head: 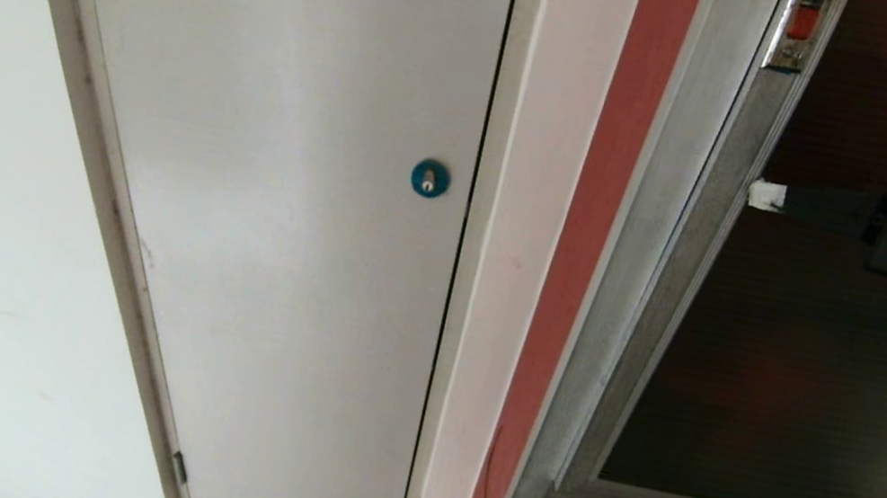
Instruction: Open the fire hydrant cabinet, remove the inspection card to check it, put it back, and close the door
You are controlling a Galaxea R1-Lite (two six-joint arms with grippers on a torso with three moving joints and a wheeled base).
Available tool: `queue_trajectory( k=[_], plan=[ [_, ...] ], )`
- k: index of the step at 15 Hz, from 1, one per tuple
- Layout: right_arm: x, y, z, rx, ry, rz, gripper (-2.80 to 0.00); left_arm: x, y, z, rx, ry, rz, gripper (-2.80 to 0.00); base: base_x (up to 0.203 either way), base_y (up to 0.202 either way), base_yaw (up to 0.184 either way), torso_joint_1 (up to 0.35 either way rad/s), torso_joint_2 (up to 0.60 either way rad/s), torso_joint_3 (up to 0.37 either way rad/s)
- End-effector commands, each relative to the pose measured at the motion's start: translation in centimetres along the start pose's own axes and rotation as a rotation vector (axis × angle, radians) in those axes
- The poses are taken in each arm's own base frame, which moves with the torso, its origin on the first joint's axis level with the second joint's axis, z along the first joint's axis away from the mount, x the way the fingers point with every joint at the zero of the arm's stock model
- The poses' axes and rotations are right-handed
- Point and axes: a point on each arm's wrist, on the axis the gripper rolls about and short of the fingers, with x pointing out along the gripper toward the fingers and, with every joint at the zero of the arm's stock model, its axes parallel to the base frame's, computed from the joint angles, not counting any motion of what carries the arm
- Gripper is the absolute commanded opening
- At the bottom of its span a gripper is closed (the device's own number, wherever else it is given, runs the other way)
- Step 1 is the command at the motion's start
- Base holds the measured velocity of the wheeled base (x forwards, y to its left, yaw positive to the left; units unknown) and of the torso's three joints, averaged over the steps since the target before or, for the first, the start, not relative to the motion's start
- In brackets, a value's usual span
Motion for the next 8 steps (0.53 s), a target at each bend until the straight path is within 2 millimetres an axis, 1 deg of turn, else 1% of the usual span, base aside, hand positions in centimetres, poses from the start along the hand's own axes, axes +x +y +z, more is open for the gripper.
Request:
queue_trajectory(
  k=[1, 3, 5, 6, 8],
  plan=[
    [1.2, -0.8, -0.4, 0.008, 0.01, -0.021, -2.8, 0.0, 0.0, 0.0, 0.0, 0.003, 0.0, -2.8, 0.0, 0.0, 0.0, 0.0, 0.0, 0.0],
    [1.6, -1.1, -0.6, 0.009, 0.011, -0.039, -2.8, 0.0, 0.0, 0.0, 0.0, 0.001, 0.0, -2.8, 0.0, 0.0, 0.0, 0.0, 0.0, 0.0],
    [1.3, -0.9, -0.4, 0.006, 0.007, -0.04, -2.8, 0.0, 0.0, 0.0, 0.0, 0.0, 0.0, -2.8, 0.0, 0.0, 0.0, 0.0, 0.0, 0.0],
    [1.0, -0.6, -0.2, 0.002, 0.001, -0.036, -2.8, 0.0, 0.0, 0.0, 0.0, 0.0, 0.0, -2.8, 0.0, 0.0, 0.0, 0.0, 0.0, 0.0],
    [-0.1, 0.6, 0.4, -0.015, -0.024, -0.016, -2.8, 0.0, 0.0, 0.0, 0.0, 0.001, 0.0, -2.8, 0.0, 0.0, 0.0, 0.0, 0.0, 0.0]
  ],
)
